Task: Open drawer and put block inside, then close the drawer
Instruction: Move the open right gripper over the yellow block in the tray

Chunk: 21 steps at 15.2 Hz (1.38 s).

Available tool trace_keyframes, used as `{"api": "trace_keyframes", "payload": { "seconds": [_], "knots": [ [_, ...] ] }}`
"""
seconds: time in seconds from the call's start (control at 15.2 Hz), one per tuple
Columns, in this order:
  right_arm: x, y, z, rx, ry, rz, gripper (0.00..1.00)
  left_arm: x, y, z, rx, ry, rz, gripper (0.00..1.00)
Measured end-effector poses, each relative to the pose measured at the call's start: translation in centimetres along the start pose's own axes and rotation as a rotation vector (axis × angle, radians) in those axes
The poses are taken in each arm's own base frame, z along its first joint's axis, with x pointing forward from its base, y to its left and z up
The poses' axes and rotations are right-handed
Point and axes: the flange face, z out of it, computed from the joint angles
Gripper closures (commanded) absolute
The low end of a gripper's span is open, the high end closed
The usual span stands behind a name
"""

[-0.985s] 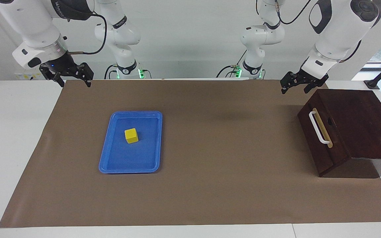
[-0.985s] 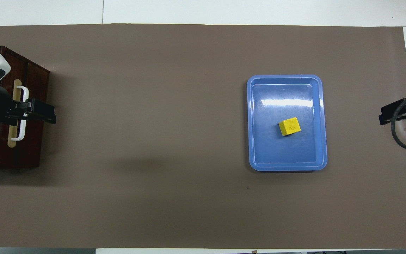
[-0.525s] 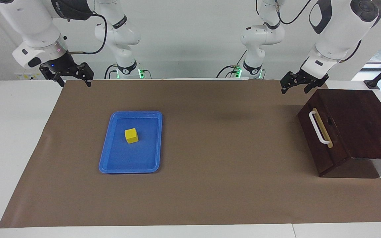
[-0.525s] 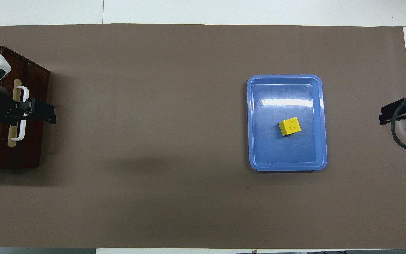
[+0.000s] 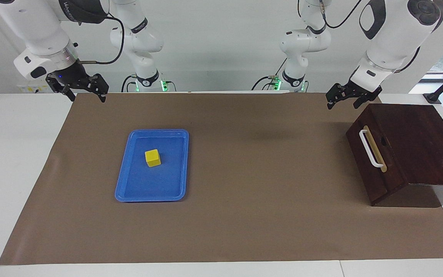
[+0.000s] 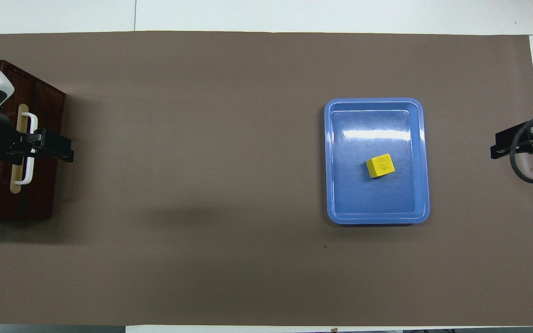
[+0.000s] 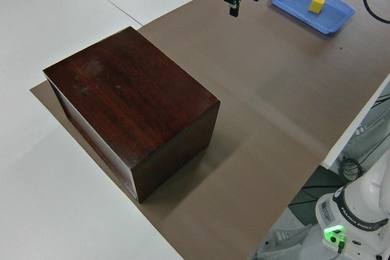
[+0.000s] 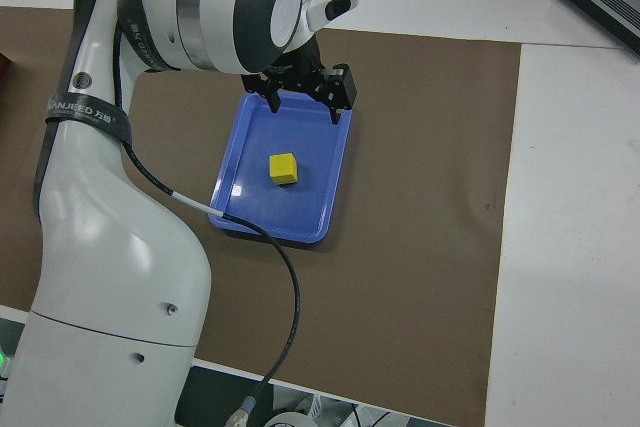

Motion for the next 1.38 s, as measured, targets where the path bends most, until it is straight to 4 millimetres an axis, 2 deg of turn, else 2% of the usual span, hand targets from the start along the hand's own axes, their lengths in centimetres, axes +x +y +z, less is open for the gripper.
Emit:
{"api": "trace_keyframes", "payload": {
  "seconds": [0.13,0.26,0.39,0.59,0.72,0.85,1.12,1.38],
  "knots": [
    [0.3,0.1,1.4,0.082,-0.038,0.182,0.00,0.0,0.0,0.0,0.000,0.000,0.000,0.00],
    [1.0,0.1,3.6,0.153,-0.090,0.354,0.00,0.0,0.0,0.0,0.000,0.000,0.000,0.00],
    [2.2,-0.1,6.9,0.215,-0.159,0.525,0.00,0.0,0.0,0.0,0.000,0.000,0.000,0.00],
    [4.0,-0.6,12.7,0.299,-0.262,0.720,0.00,0.0,0.0,0.0,0.000,0.000,0.000,0.00],
    [4.7,-0.4,16.7,0.362,-0.319,0.818,0.00,0.0,0.0,0.0,0.000,0.000,0.000,0.00],
    [5.0,0.3,19.7,0.423,-0.360,0.903,0.00,0.0,0.0,0.0,0.000,0.000,0.000,0.00],
    [5.7,2.1,24.2,0.448,-0.446,1.005,0.00,0.0,0.0,0.0,0.000,0.000,0.000,0.00],
    [7.4,2.4,28.3,0.459,-0.521,1.045,0.00,0.0,0.0,0.0,0.000,0.000,0.000,0.00]
  ]
}}
